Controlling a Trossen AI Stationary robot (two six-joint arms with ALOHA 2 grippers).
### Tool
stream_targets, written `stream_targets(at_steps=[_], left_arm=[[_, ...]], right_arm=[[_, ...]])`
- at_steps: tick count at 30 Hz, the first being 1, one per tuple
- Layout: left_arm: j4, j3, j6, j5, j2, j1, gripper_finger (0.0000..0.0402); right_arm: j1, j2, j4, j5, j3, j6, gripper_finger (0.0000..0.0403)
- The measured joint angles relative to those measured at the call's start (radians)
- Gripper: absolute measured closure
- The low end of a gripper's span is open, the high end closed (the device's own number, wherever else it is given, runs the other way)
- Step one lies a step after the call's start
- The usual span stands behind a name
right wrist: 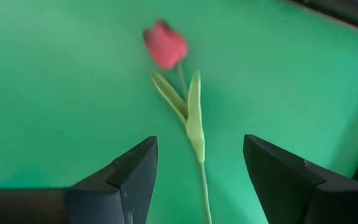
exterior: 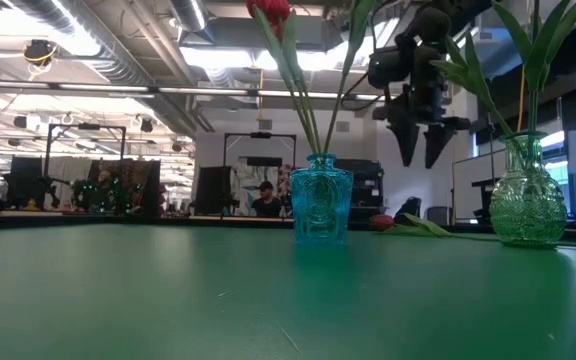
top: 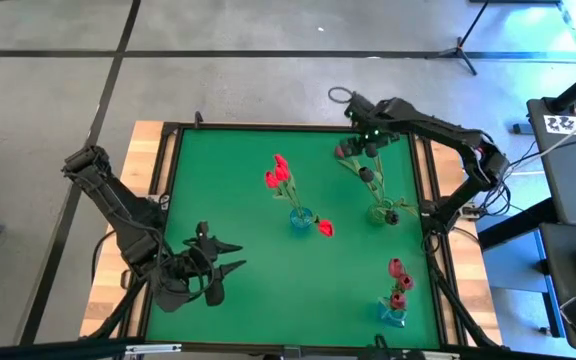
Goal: Sort flowers into vase by color
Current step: Put the dark red flower in the bottom blue vase
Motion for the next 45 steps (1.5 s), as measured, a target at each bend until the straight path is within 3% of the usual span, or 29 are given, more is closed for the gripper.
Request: stream_targets(at_steps=[9,17,28,34,39,45], left_arm=[[0.000,0.000,-0.016,-0.019,0.000,-0.041,0.0250],[0.000,-0.001,-0.008,-0.023,0.000,-0.038,0.0250],[0.000,-0.001,-0.005,-0.039,0.000,-0.038,0.0250],[0.002,-0.001,-0.006,-0.043,0.000,-0.038,0.0250],[0.002,-0.001,-0.013,-0.043,0.000,-0.038,0.0250],[0.003,-0.001,-0.016,-0.043,0.000,-0.038,0.0250]], right_arm=[[0.130,0.000,0.141,0.065,-0.239,0.013,0.0167],[0.128,0.000,0.355,0.089,-0.379,0.021,0.0167],[0.105,0.008,0.477,0.114,-0.474,0.009,0.0175],[0.107,0.006,0.543,0.124,-0.524,0.013,0.0242],[0.107,0.003,0.563,0.060,-0.538,0.009,0.0316],[0.108,-0.004,0.574,0.081,-0.540,-0.018,0.0391]])
